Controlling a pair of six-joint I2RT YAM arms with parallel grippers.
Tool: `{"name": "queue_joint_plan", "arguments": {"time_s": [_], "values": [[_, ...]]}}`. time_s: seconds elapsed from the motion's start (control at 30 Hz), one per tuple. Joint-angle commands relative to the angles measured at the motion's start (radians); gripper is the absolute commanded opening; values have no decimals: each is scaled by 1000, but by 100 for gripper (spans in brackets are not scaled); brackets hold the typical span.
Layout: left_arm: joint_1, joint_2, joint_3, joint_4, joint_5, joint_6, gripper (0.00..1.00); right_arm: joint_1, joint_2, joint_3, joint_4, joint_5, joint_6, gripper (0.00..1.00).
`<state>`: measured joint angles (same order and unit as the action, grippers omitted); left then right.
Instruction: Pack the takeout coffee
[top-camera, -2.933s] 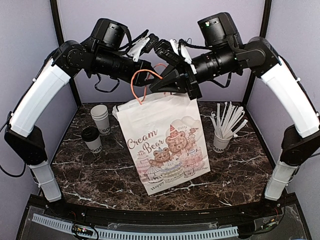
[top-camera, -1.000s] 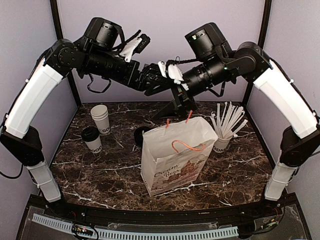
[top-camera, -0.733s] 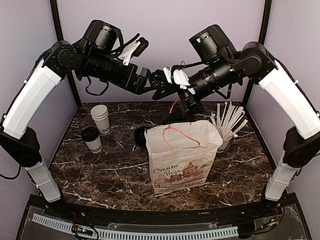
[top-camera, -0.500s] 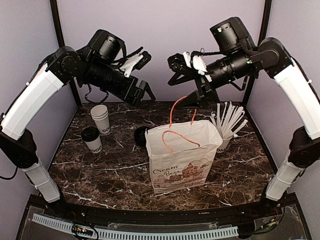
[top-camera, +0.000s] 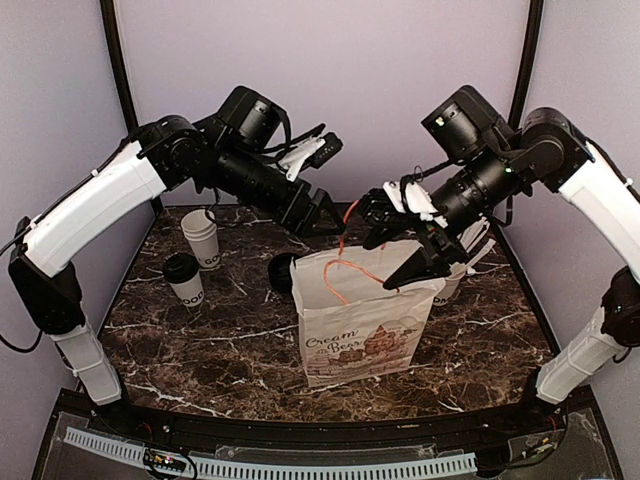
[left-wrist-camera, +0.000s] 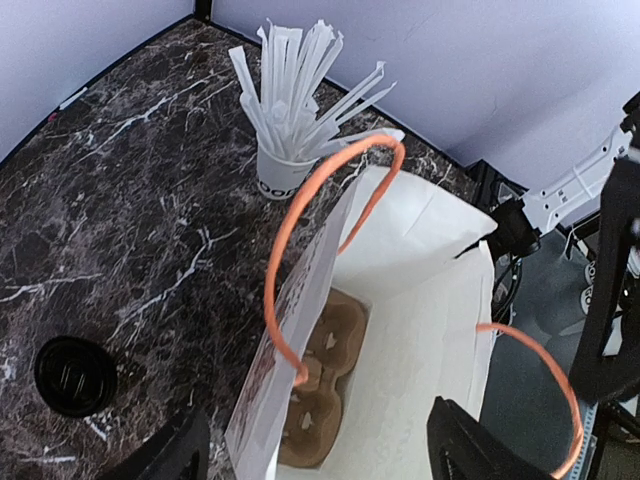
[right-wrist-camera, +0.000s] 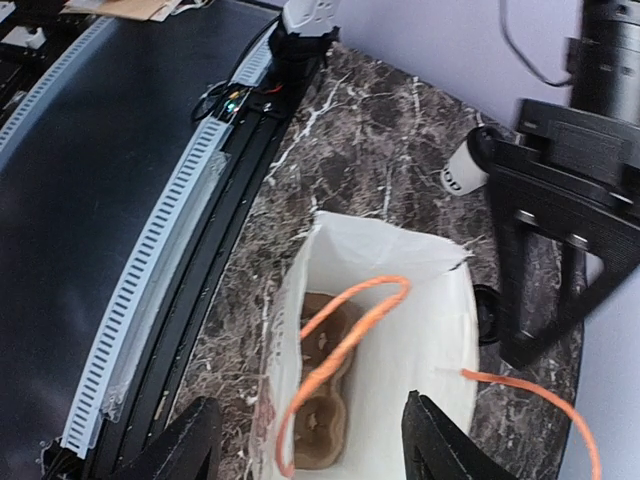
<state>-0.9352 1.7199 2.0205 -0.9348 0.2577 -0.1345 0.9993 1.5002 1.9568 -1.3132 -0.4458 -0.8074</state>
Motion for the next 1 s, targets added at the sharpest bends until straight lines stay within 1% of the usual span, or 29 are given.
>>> {"name": "queue_joint_plan", "arguments": {"time_s": [0.0,0.03,0.1,0.13,0.17,0.2,0.23,0.27,0.3,0.33,0.37,0.47,0.53,0.67,0.8,0.97], "values": [[-3,92,70,96,48,-45,73,26,-31,-105,22,8,35,62],[-3,106,83,99,45,-54,71,27,-30,-123,27,9,35,61],[-1,154,136,89,33,-82,62,28,-21,-129,41,5,39,58],[-1,191,179,80,27,-100,53,29,-18,-126,50,5,47,56],[-2,206,202,65,21,-105,48,29,-14,-121,58,3,53,53],[-1,233,238,61,23,-110,37,29,-7,-111,64,0,56,48],[-1,242,249,59,30,-111,31,29,-1,-100,69,-4,59,40],[-1,252,261,61,36,-110,16,29,8,-82,73,-9,62,26],[-2,252,263,68,45,-108,9,29,16,-62,77,-14,66,8],[-2,250,269,70,51,-103,2,29,26,-37,84,-19,73,0],[-2,243,277,71,52,-101,0,28,36,-7,88,-24,80,0],[-2,220,306,63,58,-99,0,33,72,100,91,-34,92,0],[-2,204,351,43,54,-106,0,36,94,178,93,-41,100,0],[-1,158,387,35,7,-100,0,45,128,303,104,-47,111,0],[0,109,401,65,-59,-82,0,54,153,385,120,-30,111,0],[10,73,419,94,-93,-64,0,62,183,464,142,-11,114,0]]}}
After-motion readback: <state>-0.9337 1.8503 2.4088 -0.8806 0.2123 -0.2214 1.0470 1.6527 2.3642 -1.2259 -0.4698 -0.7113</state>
